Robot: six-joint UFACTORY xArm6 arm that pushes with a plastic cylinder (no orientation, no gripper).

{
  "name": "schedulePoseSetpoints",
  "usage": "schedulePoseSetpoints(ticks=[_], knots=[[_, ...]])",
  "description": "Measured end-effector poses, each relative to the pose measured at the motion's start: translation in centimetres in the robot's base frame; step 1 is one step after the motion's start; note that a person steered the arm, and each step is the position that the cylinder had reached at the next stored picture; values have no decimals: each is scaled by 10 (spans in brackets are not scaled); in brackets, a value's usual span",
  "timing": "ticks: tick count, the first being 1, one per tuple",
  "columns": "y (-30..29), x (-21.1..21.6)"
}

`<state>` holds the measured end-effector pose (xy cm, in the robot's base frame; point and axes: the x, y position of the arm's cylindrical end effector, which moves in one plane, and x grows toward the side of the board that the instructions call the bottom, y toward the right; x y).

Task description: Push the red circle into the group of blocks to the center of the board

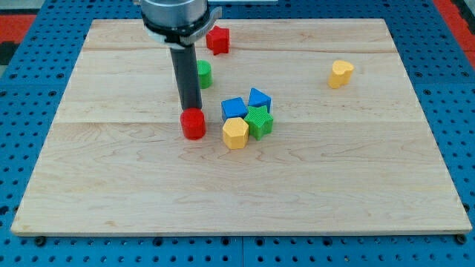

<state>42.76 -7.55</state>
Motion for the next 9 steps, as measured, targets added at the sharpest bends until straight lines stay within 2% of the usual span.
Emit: schedulePoseSetpoints(ticks=[2,3,5,8,9], knots=[[-55,17],[-42,46],[-20,47],[-2,32],[-21,-3]])
